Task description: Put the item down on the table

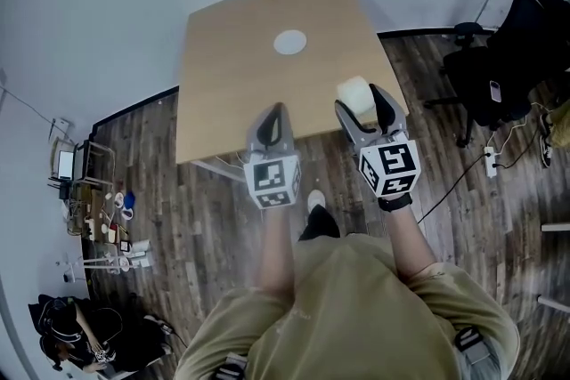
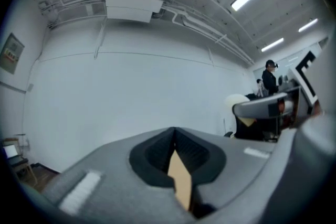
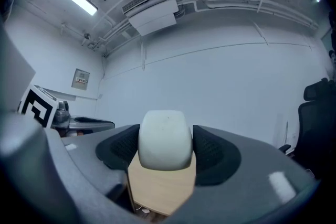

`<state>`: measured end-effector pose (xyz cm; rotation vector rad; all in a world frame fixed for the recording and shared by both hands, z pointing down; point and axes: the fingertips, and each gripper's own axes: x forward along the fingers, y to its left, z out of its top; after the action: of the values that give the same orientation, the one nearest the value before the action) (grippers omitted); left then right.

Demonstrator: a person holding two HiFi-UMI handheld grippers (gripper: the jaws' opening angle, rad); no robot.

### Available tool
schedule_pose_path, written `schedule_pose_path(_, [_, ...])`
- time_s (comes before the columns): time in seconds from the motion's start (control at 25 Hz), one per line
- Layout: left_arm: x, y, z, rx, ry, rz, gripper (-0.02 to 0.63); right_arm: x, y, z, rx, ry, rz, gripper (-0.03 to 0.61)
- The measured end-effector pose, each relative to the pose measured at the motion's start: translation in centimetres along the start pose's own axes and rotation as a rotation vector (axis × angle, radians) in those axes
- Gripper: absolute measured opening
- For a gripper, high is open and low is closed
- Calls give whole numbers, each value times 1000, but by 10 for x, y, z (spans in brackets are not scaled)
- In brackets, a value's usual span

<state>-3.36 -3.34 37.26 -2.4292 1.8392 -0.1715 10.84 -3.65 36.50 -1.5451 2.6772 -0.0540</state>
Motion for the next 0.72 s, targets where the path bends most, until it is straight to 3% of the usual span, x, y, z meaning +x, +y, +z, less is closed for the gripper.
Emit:
schedule_pose_path(0.12, [34,30,-7,3,34,2,2,37,-1,3,-10,13,-6,318])
schedule_pose_path(0.4, [88,106,1,-28,6,27,2,132,7,12,-4,16,-2,318])
schedule_pose_path(0.72, [142,188,-5,-64,-3,-4,2,241,33,4,-4,51,-12,318])
